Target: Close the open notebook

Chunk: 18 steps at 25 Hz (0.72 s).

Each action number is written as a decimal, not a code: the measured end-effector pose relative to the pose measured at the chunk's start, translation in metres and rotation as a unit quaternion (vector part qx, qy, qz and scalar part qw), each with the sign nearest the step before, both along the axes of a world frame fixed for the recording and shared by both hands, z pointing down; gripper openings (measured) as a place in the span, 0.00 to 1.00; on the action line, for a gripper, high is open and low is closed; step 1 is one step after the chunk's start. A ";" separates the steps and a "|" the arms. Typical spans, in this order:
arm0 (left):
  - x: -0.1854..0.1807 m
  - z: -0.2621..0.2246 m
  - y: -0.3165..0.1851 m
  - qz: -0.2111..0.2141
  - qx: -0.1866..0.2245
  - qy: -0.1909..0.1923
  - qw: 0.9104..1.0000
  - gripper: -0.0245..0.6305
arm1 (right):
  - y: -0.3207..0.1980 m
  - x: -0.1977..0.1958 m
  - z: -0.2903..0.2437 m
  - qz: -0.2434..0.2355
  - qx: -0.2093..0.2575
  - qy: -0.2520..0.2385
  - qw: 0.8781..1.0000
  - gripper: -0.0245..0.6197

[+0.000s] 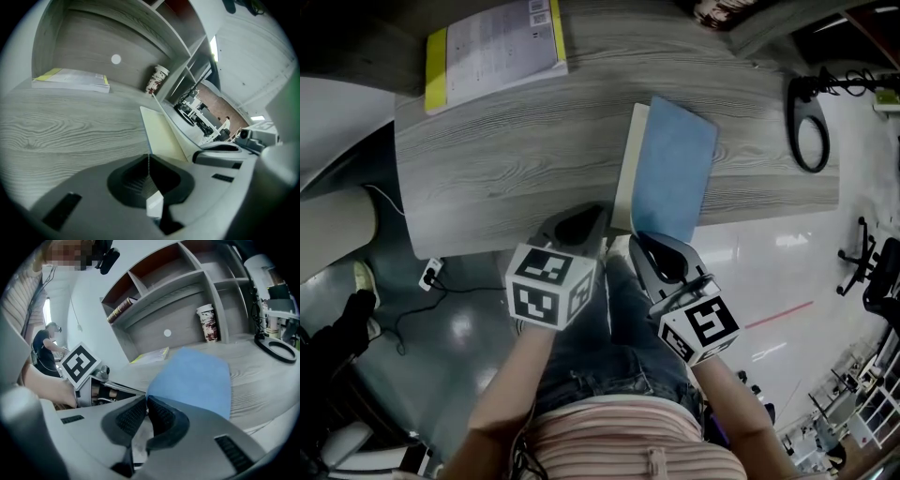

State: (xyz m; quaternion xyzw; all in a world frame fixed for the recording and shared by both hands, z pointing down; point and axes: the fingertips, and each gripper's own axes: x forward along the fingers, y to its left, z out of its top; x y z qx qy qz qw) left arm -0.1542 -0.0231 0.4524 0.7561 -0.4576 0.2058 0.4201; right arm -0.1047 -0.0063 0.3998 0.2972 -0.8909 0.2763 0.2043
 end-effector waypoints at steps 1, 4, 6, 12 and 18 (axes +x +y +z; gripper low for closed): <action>0.000 0.000 0.000 0.000 -0.001 0.000 1.000 0.06 | 0.000 -0.001 0.003 -0.003 -0.002 0.003 1.000 0.07; -0.001 0.000 -0.001 -0.003 -0.003 -0.001 1.000 0.06 | 0.000 -0.005 0.010 -0.012 -0.008 0.015 1.000 0.07; -0.002 0.000 -0.001 -0.008 -0.005 -0.002 1.000 0.06 | 0.000 -0.006 0.016 -0.019 -0.012 0.024 0.999 0.07; -0.005 0.001 0.000 -0.017 -0.010 0.000 1.000 0.06 | 0.000 -0.011 0.028 -0.041 -0.014 0.051 0.998 0.07; -0.008 0.002 0.001 -0.026 -0.011 0.001 1.000 0.06 | 0.001 -0.015 0.037 -0.052 -0.018 0.069 0.996 0.08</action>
